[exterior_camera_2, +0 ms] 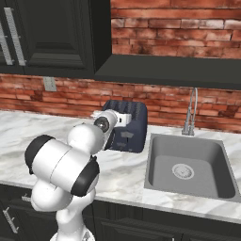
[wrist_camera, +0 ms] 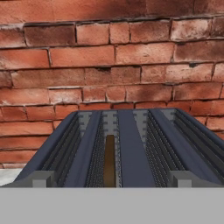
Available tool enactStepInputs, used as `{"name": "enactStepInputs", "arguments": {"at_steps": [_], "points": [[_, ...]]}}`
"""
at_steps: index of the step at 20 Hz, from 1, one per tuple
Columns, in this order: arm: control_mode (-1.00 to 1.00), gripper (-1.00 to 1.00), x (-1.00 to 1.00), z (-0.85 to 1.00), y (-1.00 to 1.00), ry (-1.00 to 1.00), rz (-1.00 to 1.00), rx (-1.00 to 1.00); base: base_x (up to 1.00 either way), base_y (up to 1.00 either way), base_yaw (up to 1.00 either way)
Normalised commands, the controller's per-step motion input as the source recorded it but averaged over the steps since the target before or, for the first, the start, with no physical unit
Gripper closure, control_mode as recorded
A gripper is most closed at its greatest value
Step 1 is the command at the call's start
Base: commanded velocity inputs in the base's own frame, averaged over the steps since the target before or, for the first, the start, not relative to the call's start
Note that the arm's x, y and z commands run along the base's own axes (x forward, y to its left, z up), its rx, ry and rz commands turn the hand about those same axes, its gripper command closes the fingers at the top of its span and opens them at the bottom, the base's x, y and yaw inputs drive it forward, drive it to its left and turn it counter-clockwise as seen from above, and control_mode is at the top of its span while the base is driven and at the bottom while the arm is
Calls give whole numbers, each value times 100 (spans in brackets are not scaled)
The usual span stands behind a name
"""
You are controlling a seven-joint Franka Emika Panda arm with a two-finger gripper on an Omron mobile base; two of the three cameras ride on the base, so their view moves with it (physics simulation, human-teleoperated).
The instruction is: Start the toaster. Once the lever pops up, take the bread to the plate on the dining counter.
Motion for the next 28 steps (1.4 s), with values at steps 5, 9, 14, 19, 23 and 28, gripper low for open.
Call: {"name": "enactStepInputs", "arguments": {"at_steps": [5,9,14,19,23,28], "points": [[-100,-100,0,0,0,0,0,0,0,0,0],[-100,-100,0,0,0,0,0,0,0,0,0],[-100,-100,0,0,0,0,0,0,0,0,0],[-100,-100,0,0,0,0,0,0,0,0,0],[-100,-100,0,0,0,0,0,0,0,0,0],[-100,-100,0,0,0,0,0,0,0,0,0]]}}
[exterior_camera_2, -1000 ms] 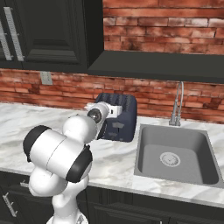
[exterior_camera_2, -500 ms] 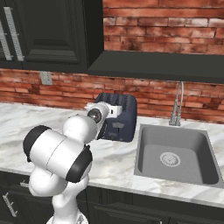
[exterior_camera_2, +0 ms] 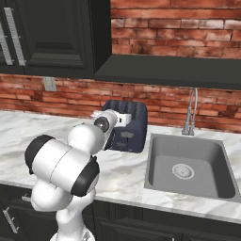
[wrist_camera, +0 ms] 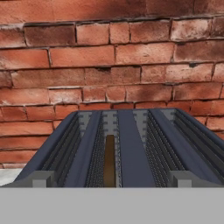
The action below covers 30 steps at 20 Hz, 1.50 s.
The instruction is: Start the toaster. Once the lever pops up, take the bread to the plate on the dining counter.
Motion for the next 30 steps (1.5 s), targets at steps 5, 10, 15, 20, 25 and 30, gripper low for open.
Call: {"name": "enactStepInputs", "arguments": {"at_steps": [5,10,15,20,25,30], "points": [[-100,-100,0,0,0,0,0,0,0,0,0],[-100,-100,0,0,0,0,0,0,0,0,0],[-100,-100,0,0,0,0,0,0,0,0,0],[-100,-100,0,0,0,0,0,0,0,0,0],[-100,-100,0,0,0,0,0,0,0,0,0],[-100,-100,0,0,0,0,0,0,0,0,0]]}}
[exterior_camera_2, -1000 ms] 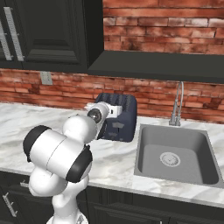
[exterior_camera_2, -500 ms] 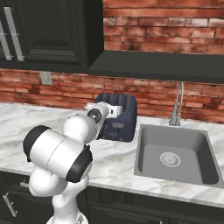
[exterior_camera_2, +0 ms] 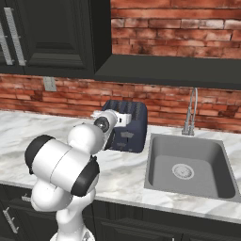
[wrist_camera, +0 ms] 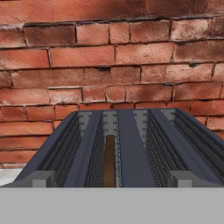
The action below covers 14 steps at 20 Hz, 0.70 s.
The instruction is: Start the toaster. Once the lever pops up, take the bread to the plate on the dining counter.
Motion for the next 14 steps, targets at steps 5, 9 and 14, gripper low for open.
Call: {"name": "enactStepInputs", "arguments": {"at_steps": [5,9,14], "points": [[-100,-100,0,0,0,0,0,0,0,0,0],[-100,-100,0,0,0,0,0,0,0,0,0],[-100,-100,0,0,0,0,0,0,0,0,0]]}}
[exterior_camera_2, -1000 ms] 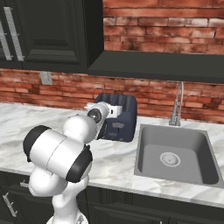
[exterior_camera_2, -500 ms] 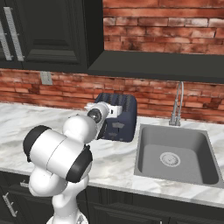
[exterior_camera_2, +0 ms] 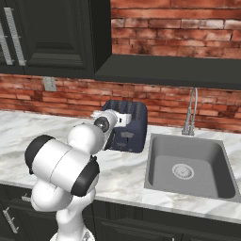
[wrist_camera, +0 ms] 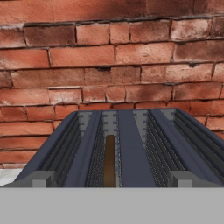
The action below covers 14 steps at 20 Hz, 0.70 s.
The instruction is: Start the toaster. Once the lever pops up, take the bread to the plate on the dining counter.
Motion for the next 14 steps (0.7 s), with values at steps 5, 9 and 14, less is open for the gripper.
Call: {"name": "enactStepInputs", "arguments": {"at_steps": [5,9,14], "points": [[-100,-100,0,0,0,0,0,0,0,0,0],[-100,-100,0,0,0,0,0,0,0,0,0],[-100,-100,0,0,0,0,0,0,0,0,0]]}}
